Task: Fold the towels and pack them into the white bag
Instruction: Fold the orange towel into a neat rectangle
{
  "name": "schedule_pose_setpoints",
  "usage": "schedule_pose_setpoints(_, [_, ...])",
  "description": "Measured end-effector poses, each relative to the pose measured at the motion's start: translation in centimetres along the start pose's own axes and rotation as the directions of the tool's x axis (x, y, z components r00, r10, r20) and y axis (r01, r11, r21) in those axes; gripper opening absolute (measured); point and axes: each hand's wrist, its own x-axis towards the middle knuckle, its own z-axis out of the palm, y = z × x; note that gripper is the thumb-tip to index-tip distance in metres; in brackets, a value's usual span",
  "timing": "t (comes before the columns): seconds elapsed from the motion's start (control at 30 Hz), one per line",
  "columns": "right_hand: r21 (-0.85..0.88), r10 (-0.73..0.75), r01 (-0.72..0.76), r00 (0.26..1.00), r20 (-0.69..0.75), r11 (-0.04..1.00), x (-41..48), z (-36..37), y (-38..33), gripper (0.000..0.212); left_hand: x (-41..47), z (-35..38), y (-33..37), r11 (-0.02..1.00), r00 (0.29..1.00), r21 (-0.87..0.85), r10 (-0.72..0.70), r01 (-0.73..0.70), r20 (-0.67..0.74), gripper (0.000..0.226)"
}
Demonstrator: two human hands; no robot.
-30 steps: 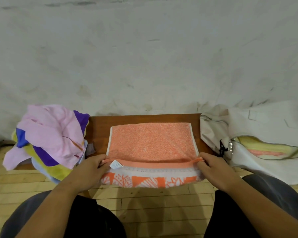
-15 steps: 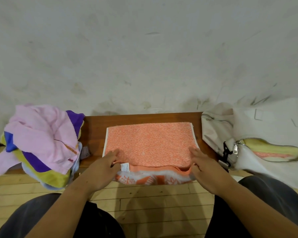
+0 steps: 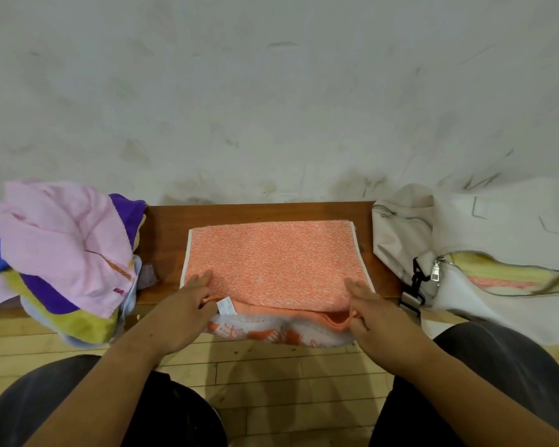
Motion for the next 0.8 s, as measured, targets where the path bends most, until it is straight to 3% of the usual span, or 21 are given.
schedule_pose_setpoints(0.13, [-0.194, 0.142, -0.139, 0.99, -0.003, 0.971, -0.1, -0.4, 0.5, 0.053, -0.2, -0.2, 0.0, 1.0, 1.0, 0.02, 0.006, -0.006, 0.011, 0.057])
schedule_pose_setpoints(0.23, [-0.229, 0.105, -0.124, 0.99, -0.092, 0.966, -0.6, -0.5, 0.3, 0.064, -0.3, -0.3, 0.2, 1.0, 1.0, 0.006, 0.002, -0.002, 0.031, 0.056])
schedule_pose_setpoints(0.3, [-0.172, 0.03, -0.048, 0.994, -0.109, 0.984, -1.3, -0.7, -0.3, 0.054, -0.3, -0.2, 0.1, 1.0, 0.999, -0.004, 0.011, -0.011, 0.04, 0.054])
schedule_pose_setpoints(0.37, [-0.124, -0.032, 0.027, 0.999, -0.037, 0.992, -1.7, -0.6, -0.4, 0.041, -0.3, -0.2, 0.0, 1.0, 0.999, -0.017, 0.02, -0.02, 0.032, 0.053])
schedule_pose_setpoints(0.47, [-0.128, 0.012, -0.013, 1.0, -0.007, 0.992, -1.9, -0.6, -0.3, 0.026, -0.5, -0.3, 0.3, 0.998, 1.0, -0.066, 0.005, -0.004, 0.018, 0.054])
schedule_pose_setpoints(0.57, [0.106, 0.144, -0.13, 0.98, -0.134, 0.986, -1.8, -2.2, -0.3, 0.015, -1.1, -0.9, 0.1, 0.992, 1.0, -0.122, 0.006, -0.007, -0.01, 0.046])
schedule_pose_setpoints(0.67, [0.333, 0.254, -0.156, 0.927, -0.275, 0.93, -1.9, -4.3, 0.2, 0.02, -2.2, -2.4, -0.4, 0.959, 0.998, -0.284, -0.009, -0.008, -0.059, 0.015])
schedule_pose_setpoints(0.8, [0.462, 0.285, -0.108, 0.899, -0.332, 0.88, -0.3, -7.0, 0.5, 0.022, -3.9, -5.5, 0.1, 0.864, 0.99, -0.5, -0.014, -0.059, -0.141, 0.018])
